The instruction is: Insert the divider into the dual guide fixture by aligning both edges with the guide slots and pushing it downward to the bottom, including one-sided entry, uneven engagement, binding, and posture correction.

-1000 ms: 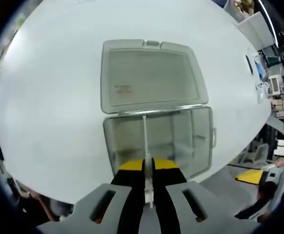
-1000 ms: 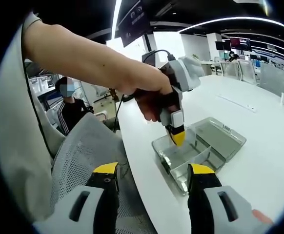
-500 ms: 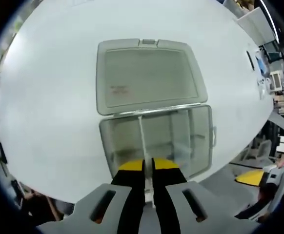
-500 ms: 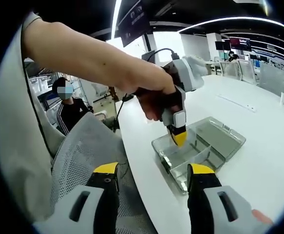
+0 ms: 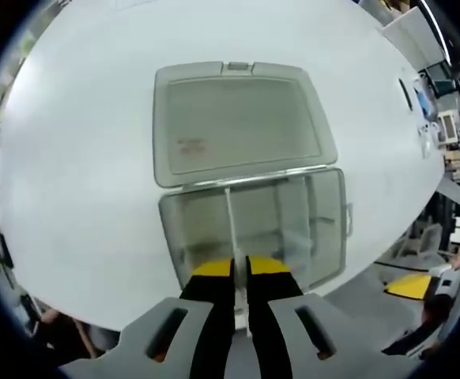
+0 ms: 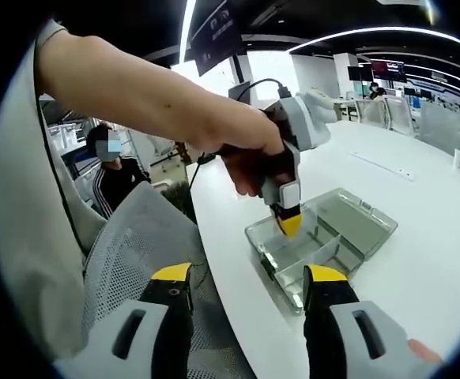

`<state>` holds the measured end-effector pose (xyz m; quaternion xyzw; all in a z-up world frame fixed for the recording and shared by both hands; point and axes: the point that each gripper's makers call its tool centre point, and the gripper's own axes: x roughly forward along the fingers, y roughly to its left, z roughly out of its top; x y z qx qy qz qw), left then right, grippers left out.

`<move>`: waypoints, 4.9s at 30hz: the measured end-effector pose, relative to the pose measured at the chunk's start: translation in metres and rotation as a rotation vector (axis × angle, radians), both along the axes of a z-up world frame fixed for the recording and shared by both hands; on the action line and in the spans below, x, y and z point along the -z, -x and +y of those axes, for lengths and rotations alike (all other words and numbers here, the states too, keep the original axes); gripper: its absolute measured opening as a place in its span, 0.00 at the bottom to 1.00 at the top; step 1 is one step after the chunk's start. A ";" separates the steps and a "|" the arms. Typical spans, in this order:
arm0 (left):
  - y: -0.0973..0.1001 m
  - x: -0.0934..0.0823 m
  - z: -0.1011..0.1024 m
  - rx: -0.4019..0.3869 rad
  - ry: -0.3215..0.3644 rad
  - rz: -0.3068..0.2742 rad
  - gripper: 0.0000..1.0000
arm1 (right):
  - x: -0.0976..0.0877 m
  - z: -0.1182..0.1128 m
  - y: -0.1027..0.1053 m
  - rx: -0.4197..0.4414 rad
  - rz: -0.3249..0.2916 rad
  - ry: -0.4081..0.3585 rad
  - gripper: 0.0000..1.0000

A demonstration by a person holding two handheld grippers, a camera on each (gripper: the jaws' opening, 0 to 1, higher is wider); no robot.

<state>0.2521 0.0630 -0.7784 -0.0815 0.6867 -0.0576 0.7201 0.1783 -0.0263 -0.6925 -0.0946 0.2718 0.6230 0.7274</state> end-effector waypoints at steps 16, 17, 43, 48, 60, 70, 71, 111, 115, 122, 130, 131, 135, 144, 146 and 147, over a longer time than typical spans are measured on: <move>0.000 0.001 0.001 0.010 0.001 0.001 0.01 | 0.001 -0.002 0.000 0.002 0.004 0.006 0.52; 0.000 0.001 0.001 0.011 0.001 0.000 0.01 | 0.001 -0.002 0.000 0.003 0.004 0.007 0.52; 0.000 0.005 0.000 0.040 -0.013 0.000 0.01 | 0.002 -0.002 0.002 0.000 0.006 0.008 0.52; 0.000 0.007 -0.001 0.048 -0.021 0.001 0.01 | 0.003 -0.002 0.003 -0.003 0.008 0.011 0.52; -0.001 0.010 -0.004 0.097 -0.074 0.009 0.01 | 0.004 -0.001 0.003 -0.007 0.009 0.019 0.52; -0.002 0.016 -0.002 0.109 -0.097 0.022 0.01 | 0.006 -0.002 0.003 -0.004 0.013 0.026 0.52; -0.002 0.016 -0.002 0.110 -0.099 0.022 0.01 | 0.006 -0.002 0.003 -0.004 0.013 0.026 0.52; 0.000 0.024 -0.003 0.137 -0.141 0.037 0.01 | 0.008 -0.005 -0.001 0.014 0.019 0.021 0.52; 0.001 0.024 -0.002 0.120 -0.116 0.032 0.02 | 0.008 -0.004 -0.001 0.017 0.020 0.018 0.52; 0.001 0.024 -0.003 0.126 -0.090 0.014 0.04 | 0.008 -0.005 0.000 0.022 0.022 0.016 0.52; -0.003 0.015 -0.003 0.114 -0.057 -0.027 0.07 | 0.006 -0.005 -0.001 0.025 0.018 0.010 0.52; -0.004 0.015 -0.001 0.113 -0.051 -0.029 0.07 | 0.005 -0.005 -0.001 0.025 0.017 0.008 0.52; -0.001 0.011 -0.002 0.095 -0.028 -0.023 0.08 | 0.003 -0.003 0.000 0.022 0.014 0.001 0.53; 0.006 0.007 -0.002 0.086 -0.007 -0.022 0.05 | 0.002 -0.003 0.001 0.024 0.012 -0.003 0.53; 0.006 0.006 -0.004 0.087 -0.003 -0.024 0.03 | 0.002 -0.003 0.001 0.025 0.011 -0.004 0.53; 0.006 0.006 -0.004 0.086 -0.001 -0.024 0.02 | 0.002 -0.003 0.001 0.025 0.012 -0.004 0.53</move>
